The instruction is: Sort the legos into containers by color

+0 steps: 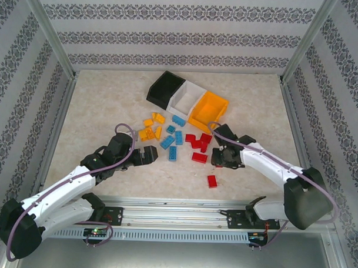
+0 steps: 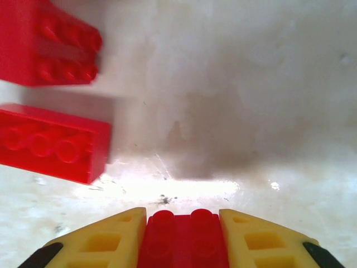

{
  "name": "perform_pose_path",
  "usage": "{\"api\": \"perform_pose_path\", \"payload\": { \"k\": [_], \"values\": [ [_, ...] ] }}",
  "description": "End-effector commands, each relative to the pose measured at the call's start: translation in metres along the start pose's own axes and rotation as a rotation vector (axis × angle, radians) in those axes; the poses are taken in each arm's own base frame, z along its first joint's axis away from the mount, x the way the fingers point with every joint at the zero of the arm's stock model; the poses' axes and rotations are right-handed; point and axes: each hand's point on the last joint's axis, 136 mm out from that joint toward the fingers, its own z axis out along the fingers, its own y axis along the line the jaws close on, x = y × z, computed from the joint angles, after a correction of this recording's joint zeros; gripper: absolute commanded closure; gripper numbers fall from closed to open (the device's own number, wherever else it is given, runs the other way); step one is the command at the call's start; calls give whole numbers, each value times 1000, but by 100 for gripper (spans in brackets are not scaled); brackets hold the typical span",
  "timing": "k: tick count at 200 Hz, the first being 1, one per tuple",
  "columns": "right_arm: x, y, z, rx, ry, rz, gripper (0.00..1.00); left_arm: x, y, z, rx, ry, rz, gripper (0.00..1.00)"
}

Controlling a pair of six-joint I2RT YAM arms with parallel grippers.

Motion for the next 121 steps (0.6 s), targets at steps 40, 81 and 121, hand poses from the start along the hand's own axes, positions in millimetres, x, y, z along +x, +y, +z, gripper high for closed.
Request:
{"api": "perform_pose_path", "payload": {
  "k": [40, 81, 121],
  "values": [
    [-96, 33, -79, -128, -195, -7, 79, 7, 5, -2, -18, 10, 9, 0],
    [-161, 53, -68, -132, -211, -15, 79, 12, 9, -10, -7, 1, 6, 0],
    [-201, 64, -27, -110, -179, -18, 79, 15, 6, -19, 8, 16, 22, 0]
  ]
}}
